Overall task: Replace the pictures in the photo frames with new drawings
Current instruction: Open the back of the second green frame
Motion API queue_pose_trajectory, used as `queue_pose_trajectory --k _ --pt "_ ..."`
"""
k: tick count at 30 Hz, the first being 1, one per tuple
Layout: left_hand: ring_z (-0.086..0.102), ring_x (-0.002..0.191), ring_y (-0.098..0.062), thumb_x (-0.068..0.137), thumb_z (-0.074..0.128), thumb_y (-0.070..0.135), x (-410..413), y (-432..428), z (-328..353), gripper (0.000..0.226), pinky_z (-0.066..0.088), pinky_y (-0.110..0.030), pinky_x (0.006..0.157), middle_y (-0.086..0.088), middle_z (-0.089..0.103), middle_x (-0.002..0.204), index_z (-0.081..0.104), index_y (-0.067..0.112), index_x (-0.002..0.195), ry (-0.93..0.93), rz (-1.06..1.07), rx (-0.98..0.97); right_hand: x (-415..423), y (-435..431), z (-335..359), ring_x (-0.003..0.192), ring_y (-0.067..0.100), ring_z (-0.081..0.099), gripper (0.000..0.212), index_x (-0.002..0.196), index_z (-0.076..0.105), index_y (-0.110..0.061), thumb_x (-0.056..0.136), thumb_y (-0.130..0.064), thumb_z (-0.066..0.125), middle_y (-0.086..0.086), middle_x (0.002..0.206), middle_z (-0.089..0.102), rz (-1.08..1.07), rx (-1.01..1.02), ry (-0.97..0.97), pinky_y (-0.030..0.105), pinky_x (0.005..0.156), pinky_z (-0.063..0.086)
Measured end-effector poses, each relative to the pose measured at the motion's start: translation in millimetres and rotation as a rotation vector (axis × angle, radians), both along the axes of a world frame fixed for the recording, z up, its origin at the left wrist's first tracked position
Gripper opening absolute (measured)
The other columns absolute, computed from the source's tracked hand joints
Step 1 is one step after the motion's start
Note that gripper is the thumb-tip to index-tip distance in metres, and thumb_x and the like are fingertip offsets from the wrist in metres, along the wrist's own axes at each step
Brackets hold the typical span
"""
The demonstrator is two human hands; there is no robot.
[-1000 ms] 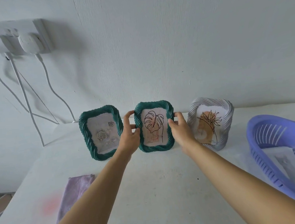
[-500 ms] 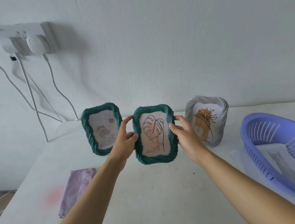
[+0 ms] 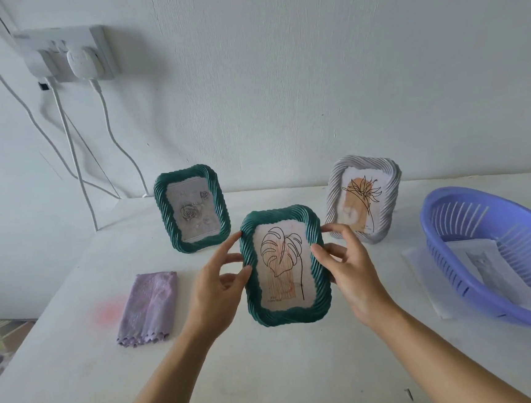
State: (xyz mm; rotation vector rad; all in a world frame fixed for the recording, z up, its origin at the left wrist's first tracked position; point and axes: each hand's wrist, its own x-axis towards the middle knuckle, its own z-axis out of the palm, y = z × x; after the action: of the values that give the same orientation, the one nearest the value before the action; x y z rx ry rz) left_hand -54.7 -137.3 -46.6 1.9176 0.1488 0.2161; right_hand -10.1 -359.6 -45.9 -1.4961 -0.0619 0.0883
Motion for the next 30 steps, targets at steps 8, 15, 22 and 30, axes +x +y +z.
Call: queue_pose_trajectory --k 8,15,22,30 --pt "0.063 0.096 0.002 0.094 0.067 0.013 -17.5 -6.7 0.3 0.052 0.059 -0.028 0.08 0.012 0.059 0.121 0.053 0.04 0.136 -0.116 0.064 0.178 -12.3 6.4 4.7 0.083 0.025 0.072 0.034 0.119 0.055 -0.032 0.091 -0.022 0.071 0.0 0.091 0.076 -0.079 -0.107 -0.097 0.049 0.079 0.06" --pt "0.046 0.117 0.01 0.093 0.068 0.032 -26.3 -15.6 38.4 0.049 0.044 -0.022 0.097 0.017 0.051 0.131 0.054 0.042 0.138 -0.25 -0.034 0.403 -27.6 15.8 23.5 0.079 0.008 0.07 0.021 0.107 0.063 -0.035 0.09 -0.027 0.072 -0.011 0.087 0.073 -0.051 -0.15 -0.23 0.025 0.064 0.058" --pt "0.047 0.122 -0.011 0.099 0.042 0.058 -2.3 -22.9 69.9 0.046 0.035 -0.047 0.105 0.013 0.05 0.133 0.032 0.057 0.144 -0.089 -0.074 0.552 -38.2 26.4 33.3 0.082 0.002 0.07 0.023 0.115 0.061 -0.038 0.093 -0.032 0.066 -0.019 0.091 0.07 -0.029 -0.299 -0.362 0.024 0.055 0.057" --pt "0.066 0.102 -0.008 0.092 0.058 0.059 11.4 -32.9 58.3 0.043 0.055 -0.032 0.085 0.006 0.064 0.122 0.053 0.04 0.131 0.019 -0.013 0.316 -28.5 27.9 22.8 0.091 0.003 0.069 0.028 0.118 0.07 -0.023 0.09 -0.02 0.072 -0.014 0.103 0.073 -0.057 -0.482 -0.553 0.028 0.071 0.059"
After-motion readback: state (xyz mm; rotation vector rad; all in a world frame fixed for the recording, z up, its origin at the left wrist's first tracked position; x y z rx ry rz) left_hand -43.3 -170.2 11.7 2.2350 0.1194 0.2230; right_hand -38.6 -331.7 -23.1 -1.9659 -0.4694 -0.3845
